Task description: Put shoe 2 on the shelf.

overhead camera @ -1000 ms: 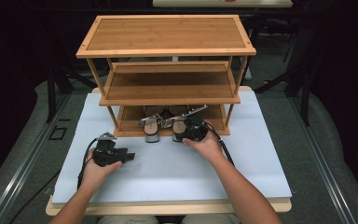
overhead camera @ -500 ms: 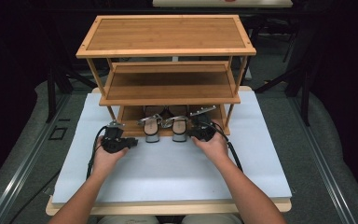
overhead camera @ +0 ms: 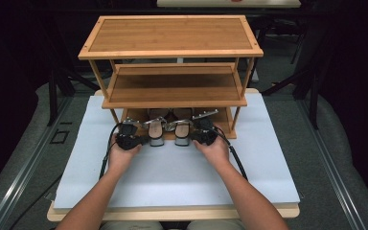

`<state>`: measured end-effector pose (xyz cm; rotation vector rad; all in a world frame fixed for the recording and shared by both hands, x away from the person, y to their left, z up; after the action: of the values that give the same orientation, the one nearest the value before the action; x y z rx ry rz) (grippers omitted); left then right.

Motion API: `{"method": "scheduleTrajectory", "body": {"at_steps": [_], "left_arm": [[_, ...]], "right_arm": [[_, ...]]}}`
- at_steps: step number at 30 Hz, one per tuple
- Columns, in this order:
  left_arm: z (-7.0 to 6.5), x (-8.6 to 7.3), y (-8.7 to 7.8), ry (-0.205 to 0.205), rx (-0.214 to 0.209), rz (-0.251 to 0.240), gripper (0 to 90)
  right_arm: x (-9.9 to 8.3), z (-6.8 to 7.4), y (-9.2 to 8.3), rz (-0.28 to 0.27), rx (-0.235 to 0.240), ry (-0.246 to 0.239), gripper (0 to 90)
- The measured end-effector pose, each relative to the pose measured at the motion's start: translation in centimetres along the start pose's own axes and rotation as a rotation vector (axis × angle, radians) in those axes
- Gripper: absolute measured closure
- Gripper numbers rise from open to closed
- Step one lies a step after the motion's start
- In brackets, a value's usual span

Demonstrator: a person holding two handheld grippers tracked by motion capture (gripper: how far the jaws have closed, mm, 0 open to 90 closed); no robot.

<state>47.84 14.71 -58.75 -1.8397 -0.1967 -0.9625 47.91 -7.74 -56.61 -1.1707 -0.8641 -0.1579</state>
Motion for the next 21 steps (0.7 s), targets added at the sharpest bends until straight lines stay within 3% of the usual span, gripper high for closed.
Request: {"method": "scheduleTrajectory", "body": {"at_steps": [7, 15, 21], "left_arm": [[-0.3, 0.2, 0.4, -0.013, -0.017, -0.009, 86.9], [-1.2, 0.5, 0.8, 0.013, -0.017, 0.001, 89.6], [-1.0, 0.4, 0.8, -0.007, -0.026, -0.005, 88.8]], "right_arm": [[0.2, 1.1, 0.6, -0.005, 0.028, -0.002, 76.0], [0.4, 1.7, 1.0, -0.005, 0.033, 0.000, 76.5], [0.3, 1.7, 1.0, 0.000, 0.032, 0.006, 75.8]]}}
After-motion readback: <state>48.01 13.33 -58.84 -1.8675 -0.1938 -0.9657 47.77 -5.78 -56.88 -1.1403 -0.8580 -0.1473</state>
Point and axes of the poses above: each handheld gripper's, and its own axes: y roughly forward along the jaws, x roughly out of its top, z roughly to its left, the point moved 7 cm from there along y, roughly forward along the jaws, and after that the axes turned 1 degree about x, right-handed, at the moved point
